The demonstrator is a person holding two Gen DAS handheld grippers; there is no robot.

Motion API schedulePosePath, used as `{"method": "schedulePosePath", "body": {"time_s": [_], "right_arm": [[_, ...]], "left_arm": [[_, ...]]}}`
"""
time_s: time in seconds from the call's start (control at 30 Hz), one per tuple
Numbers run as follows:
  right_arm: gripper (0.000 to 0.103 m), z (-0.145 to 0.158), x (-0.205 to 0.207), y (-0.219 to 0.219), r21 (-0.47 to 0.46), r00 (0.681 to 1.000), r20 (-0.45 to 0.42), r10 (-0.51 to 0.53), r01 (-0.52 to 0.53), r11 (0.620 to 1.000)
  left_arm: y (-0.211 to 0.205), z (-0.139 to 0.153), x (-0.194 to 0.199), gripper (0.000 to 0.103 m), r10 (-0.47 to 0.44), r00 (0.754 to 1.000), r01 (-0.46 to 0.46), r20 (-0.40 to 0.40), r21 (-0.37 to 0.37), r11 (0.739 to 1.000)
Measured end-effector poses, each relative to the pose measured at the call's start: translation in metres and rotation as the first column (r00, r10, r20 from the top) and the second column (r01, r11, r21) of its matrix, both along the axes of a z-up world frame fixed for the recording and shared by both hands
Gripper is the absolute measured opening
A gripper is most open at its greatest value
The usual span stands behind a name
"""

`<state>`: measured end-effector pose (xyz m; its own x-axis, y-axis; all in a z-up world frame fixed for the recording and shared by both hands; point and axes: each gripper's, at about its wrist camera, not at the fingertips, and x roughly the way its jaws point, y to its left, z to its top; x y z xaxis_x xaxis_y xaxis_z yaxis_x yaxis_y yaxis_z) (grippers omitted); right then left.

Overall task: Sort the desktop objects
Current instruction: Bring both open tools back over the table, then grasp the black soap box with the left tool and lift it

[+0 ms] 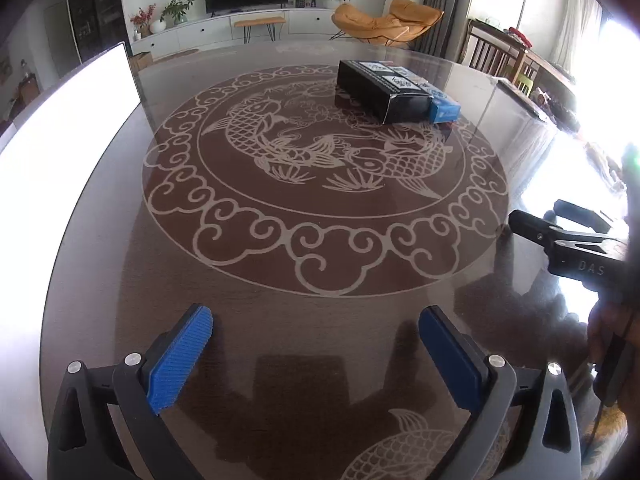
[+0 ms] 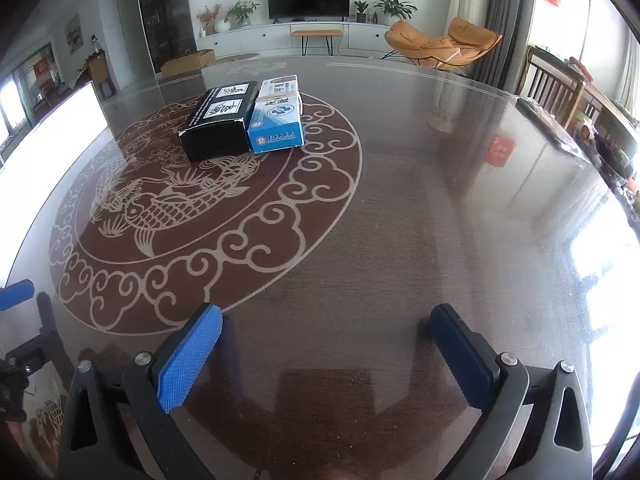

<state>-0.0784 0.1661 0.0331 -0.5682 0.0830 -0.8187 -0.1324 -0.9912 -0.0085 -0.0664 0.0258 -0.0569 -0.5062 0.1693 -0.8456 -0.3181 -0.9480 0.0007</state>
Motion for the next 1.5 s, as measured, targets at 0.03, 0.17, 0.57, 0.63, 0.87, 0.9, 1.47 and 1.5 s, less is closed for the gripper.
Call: {"method": "schedulePosePath", "body": {"time_s": [0.03,0.17,0.57,0.63,0.87,0.9,1.47,1.5], "right_arm": [[0.103,-0.001,0.000,0.000,0.000,1.000,-0.001,0.000,0.000,1.000],[0.103,-0.001,0.000,0.000,0.000,1.000,-0.001,0.000,0.000,1.000],[0.103,-0.002,0.000,-0.001,0.000,1.000,-0.001,0.000,0.000,1.000],[0.103,-0.002,0.000,-0.001,0.000,1.000,-0.001,0.000,0.000,1.000],[0.103,-0.003,0.000,-0.001,0.000,1.000,-0.002,0.000,0.000,1.000],[0.103,-0.003,0.000,-0.001,0.000,1.000,-0.002,0.000,0.000,1.000],[0.103,-0.003,0.000,-0.001,0.000,1.000,-0.002,0.000,0.000,1.000],[0.103,-0.003,0.000,-0.001,0.000,1.000,-0.002,0.000,0.000,1.000]], "left_arm": [[0.003,-0.001,-0.003,0.103,-0.010,1.000,0.010,-0.004,-0.009,1.000],[0.012,-0.002,-0.019,0.103,0.003,1.000,-0.003,-0.014,-0.001,1.000],[0.055,0.022,-0.093,0.103,-0.066,0.997,0.063,0.030,0.106,0.992],[0.064,0.046,-0.104,0.103,-0.041,0.998,0.046,-0.056,0.091,0.995],[0.088,0.059,-0.171,0.103,0.012,1.000,-0.008,-0.022,0.157,0.988],[0.089,0.053,-0.180,0.103,0.020,1.000,-0.019,-0.009,0.150,0.988],[0.086,0.052,-0.196,0.103,-0.021,1.000,0.025,-0.020,0.186,0.982],[0.096,0.050,-0.197,0.103,-0.034,0.999,0.036,-0.016,0.167,0.985]]}}
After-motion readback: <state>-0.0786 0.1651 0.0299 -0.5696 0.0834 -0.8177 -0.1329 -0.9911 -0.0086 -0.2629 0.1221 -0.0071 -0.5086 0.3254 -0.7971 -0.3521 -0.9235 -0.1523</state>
